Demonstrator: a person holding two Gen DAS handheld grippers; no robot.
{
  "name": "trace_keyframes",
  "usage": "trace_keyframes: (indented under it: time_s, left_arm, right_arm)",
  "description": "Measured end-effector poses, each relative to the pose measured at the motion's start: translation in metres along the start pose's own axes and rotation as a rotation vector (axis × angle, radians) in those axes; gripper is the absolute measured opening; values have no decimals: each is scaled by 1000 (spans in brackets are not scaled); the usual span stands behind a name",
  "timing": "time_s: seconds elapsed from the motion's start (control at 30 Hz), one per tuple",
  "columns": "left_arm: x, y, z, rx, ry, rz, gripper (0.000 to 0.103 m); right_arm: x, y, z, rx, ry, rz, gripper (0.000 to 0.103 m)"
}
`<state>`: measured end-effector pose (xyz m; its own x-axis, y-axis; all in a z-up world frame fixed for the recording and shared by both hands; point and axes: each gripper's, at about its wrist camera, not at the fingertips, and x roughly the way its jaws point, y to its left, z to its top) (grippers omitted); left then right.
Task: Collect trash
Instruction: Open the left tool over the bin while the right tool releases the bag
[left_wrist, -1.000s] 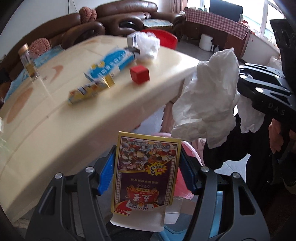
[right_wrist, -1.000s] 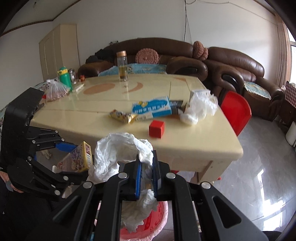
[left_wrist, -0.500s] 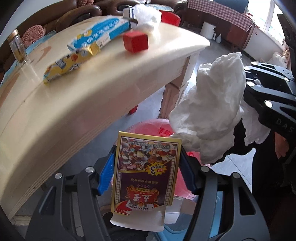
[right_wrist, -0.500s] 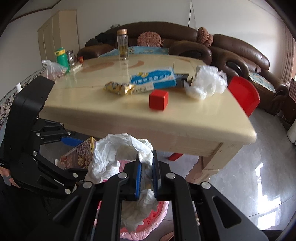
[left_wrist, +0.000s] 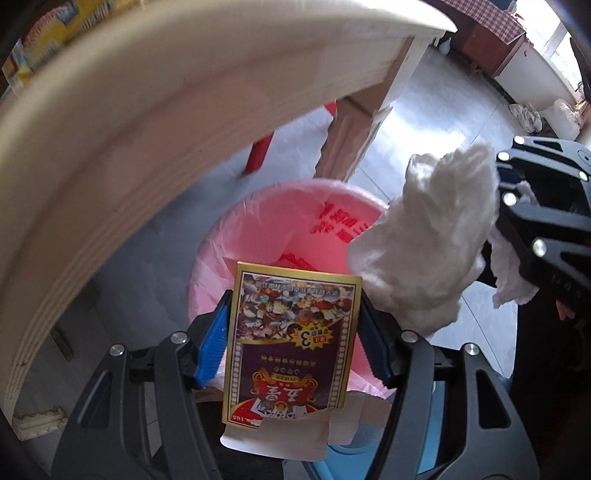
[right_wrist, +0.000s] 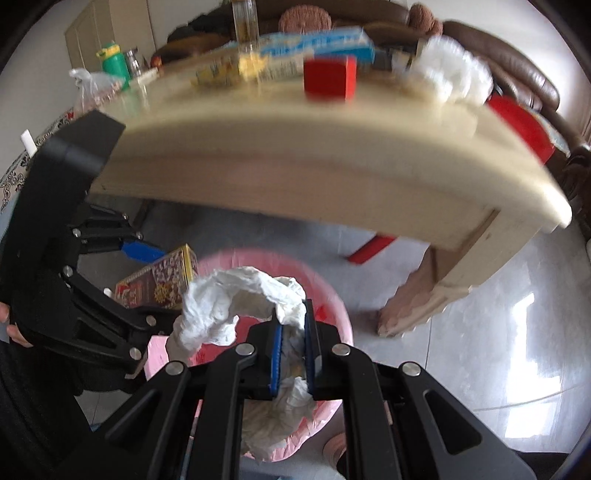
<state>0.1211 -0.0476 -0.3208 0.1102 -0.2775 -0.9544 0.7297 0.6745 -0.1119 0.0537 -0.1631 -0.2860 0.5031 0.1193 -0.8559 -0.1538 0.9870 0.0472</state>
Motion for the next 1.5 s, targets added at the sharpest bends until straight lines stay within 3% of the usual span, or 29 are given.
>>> trace_keyframes:
  time_s: [0.3,0.5,0.77,0.83,0.9,0.97,1.17,1.5]
  left_arm:
    - [42,6,1,-39,111,-20,62]
    - [54,7,2,-50,162,6,62]
    - [52,16,1,-79,156,-8,62]
    - [52,15,1,-69,162,-3,62]
    - [54,16,1,-60,163,9,63]
    - [58,17,1,-68,176,4,67]
    - [55,27,4,-121,171,7,73]
    - [45,27,8,-110,155,51,74]
  right_arm:
    - [52,2,-13,-5,148,31,11]
    - [62,5,-16,-11,172,41,12]
    - [67,9,-17,-42,190,39,13]
    - [72,10,-19,-43,217,57,23]
    - [77,11,-20,-34,243,80,55]
    - [76,14,-20,-46,226,80,66]
    - [76,16,-19,-61,218,57,76]
    - [77,8,-15,-5,230,96,76]
